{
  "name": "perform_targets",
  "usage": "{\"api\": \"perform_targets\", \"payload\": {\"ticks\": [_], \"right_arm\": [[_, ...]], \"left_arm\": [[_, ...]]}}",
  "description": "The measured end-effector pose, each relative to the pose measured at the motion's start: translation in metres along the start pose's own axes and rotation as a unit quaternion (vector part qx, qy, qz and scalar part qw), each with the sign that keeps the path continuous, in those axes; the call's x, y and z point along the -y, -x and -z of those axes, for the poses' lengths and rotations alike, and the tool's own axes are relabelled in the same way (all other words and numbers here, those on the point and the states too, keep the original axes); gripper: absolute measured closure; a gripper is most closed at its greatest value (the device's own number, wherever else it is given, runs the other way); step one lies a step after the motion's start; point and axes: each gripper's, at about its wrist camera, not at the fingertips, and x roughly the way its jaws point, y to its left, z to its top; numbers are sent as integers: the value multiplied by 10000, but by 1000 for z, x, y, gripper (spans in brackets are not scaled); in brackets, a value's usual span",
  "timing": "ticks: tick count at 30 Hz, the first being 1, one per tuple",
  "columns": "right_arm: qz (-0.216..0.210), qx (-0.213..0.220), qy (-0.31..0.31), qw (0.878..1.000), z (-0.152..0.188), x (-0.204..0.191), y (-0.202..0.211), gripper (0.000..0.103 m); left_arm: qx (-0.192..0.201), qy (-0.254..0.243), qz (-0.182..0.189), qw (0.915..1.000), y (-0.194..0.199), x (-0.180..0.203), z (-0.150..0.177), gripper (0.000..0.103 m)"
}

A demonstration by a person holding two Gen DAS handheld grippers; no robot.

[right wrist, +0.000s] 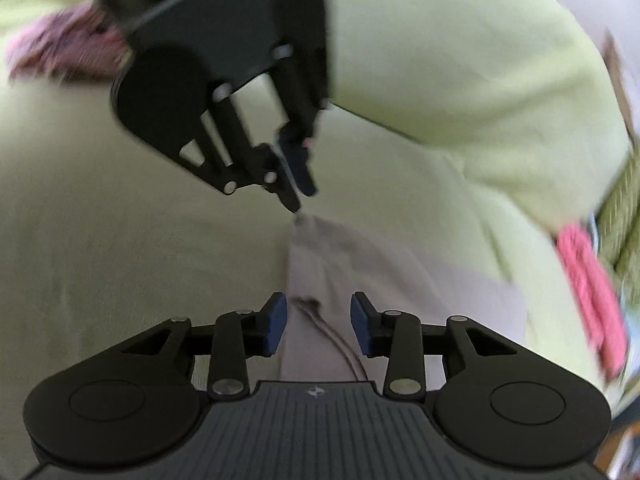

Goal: Fold clothes

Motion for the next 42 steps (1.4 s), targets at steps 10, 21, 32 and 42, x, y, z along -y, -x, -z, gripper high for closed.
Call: {"api": "perform_targets", "payload": {"ticks": [10, 21, 32, 42], "right_arm": [[-349, 62, -647, 9973, -2, 24, -32, 101], [-218, 132, -1353, 9905, 0, 41, -11, 78], [1648, -1531, -499, 9731, 88, -24, 40, 66], [1552, -763, 669, 9827, 115, -52, 42, 69]], "left_arm": [[768, -1759, -48, 9814, -37, 35, 17, 74], [730, -2935, -455, 9521, -69, 49, 31, 99], [634, -2841, -372, 9560, -63, 48, 30, 98], [465, -2831, -480, 9568, -53, 63, 34, 99]]}}
